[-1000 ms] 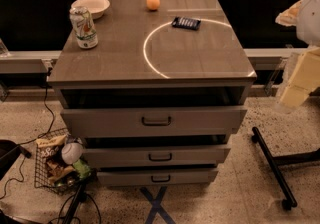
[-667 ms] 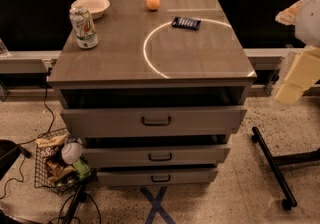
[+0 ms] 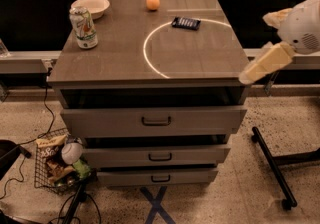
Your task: Move rxbar blueberry near 7up can
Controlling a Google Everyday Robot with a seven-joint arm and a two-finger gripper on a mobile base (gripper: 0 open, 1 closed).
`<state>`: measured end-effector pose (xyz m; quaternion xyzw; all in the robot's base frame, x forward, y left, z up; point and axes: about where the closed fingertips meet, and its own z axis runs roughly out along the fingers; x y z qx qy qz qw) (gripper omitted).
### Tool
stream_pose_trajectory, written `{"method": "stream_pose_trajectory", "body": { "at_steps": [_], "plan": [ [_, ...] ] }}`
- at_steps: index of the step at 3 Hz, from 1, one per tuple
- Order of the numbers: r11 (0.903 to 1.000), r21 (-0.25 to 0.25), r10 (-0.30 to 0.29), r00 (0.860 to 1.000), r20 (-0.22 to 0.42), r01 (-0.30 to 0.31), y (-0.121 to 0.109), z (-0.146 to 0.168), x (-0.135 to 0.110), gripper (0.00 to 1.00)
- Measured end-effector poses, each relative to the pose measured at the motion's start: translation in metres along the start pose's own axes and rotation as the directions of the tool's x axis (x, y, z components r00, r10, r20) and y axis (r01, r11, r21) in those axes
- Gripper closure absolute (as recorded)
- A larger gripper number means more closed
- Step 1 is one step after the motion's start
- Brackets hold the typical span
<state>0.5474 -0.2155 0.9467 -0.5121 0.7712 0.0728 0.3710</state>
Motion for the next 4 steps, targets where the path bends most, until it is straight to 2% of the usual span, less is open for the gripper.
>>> {"method": "stream_pose_trajectory", "body": {
  "at_steps": [1,2,3,4],
  "plan": [
    [0.9944,0.037,0.086,0.963,0.256,-0.099,-0.055,0.040,-0.026,0.00],
    [0.9829,0.034,0.154,0.910,0.384,-0.181,-0.094,0.068,-0.037,0.00],
    [0.9829,0.034,0.154,0.910,0.384,-0.181,-0.094,0.068,-0.037,0.00],
    [0.9823,0.018,0.164,0.905,0.393,-0.186,-0.098,0.082,-0.039,0.00]
  ]
}}
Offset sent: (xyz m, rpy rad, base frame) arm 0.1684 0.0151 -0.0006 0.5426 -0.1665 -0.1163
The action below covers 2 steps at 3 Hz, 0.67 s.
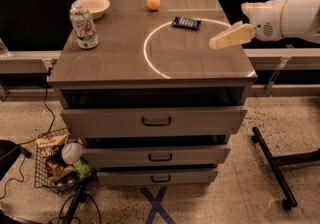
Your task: Move rxbar blueberry near 7up can
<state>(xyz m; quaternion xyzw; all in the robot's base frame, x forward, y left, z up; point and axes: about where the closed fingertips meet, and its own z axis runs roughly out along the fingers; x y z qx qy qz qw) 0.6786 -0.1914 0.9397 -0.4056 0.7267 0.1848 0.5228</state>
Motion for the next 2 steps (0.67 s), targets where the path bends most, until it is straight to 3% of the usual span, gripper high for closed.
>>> {"method": "stream_pose_trajectory", "body": {
  "at_steps": [2],
  "plan": [
    [0.9999,0.008,0.010,0.997,0.077,-0.010,-0.043,0.051,0.017,0.00]
  ]
}}
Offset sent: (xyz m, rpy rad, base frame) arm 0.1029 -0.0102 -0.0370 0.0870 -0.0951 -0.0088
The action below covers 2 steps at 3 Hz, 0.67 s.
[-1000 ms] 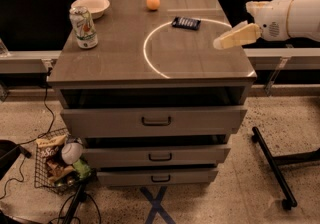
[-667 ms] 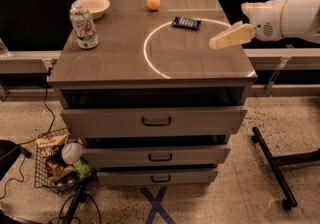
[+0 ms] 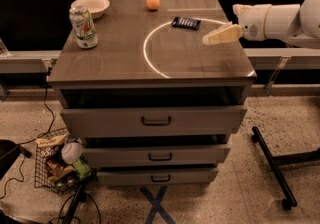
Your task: Move rxbar blueberry near 7up can
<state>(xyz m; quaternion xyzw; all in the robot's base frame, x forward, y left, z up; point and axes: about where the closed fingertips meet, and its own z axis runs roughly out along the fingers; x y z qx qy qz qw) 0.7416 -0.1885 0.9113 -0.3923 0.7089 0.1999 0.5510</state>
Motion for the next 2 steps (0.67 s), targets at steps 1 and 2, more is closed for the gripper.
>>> {"method": "stream_pose_trajectory", "body": {
  "at_steps": [1,2],
  "plan": [
    [1.0000,0.004,-0.006,1.000,0.021,0.005,-0.022,0.017,0.006,0.00],
    [0.9998,0.018,0.003,0.999,0.035,-0.003,-0.041,0.030,0.012,0.00]
  ]
}}
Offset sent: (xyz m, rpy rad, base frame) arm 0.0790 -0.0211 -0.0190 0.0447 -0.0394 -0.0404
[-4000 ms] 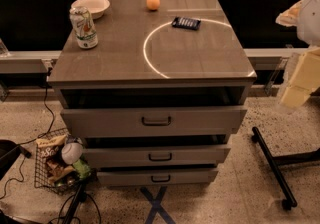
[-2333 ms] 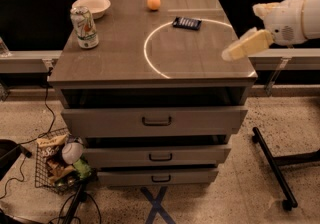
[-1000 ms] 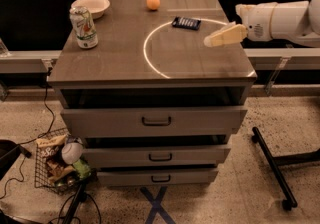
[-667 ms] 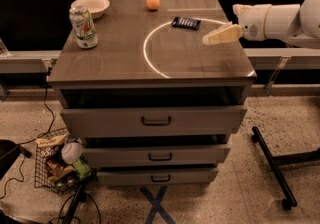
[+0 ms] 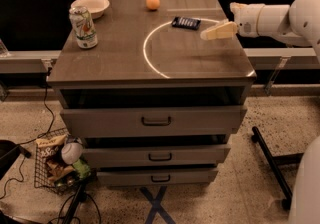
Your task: Move rxbar blueberry near 7up can
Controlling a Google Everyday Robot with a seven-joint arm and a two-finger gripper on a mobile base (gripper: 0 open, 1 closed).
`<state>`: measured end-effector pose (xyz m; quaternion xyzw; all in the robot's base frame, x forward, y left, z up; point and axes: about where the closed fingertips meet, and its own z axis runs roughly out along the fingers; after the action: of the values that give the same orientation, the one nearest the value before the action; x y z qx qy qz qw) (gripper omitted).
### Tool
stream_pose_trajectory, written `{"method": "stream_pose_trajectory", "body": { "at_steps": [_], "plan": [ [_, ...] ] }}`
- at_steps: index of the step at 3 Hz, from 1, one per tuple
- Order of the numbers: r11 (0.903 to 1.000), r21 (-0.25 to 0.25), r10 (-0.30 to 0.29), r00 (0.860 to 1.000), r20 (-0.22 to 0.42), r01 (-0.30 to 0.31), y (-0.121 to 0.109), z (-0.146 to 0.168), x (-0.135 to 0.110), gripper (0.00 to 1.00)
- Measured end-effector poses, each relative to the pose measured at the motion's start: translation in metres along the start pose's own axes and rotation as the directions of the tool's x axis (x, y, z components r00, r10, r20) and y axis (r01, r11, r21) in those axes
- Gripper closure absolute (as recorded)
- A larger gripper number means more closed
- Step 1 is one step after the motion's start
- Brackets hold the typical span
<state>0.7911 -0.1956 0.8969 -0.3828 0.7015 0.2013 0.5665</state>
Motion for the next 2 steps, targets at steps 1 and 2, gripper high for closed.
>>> {"method": "stream_pose_trajectory", "body": {
  "at_steps": [1,2],
  "plan": [
    [0.9999,0.016,-0.005,1.000,-0.008,0.005,-0.017,0.017,0.003,0.00],
    [0.9999,0.017,0.004,1.000,-0.014,-0.003,-0.029,0.035,0.006,0.00]
  ]
}}
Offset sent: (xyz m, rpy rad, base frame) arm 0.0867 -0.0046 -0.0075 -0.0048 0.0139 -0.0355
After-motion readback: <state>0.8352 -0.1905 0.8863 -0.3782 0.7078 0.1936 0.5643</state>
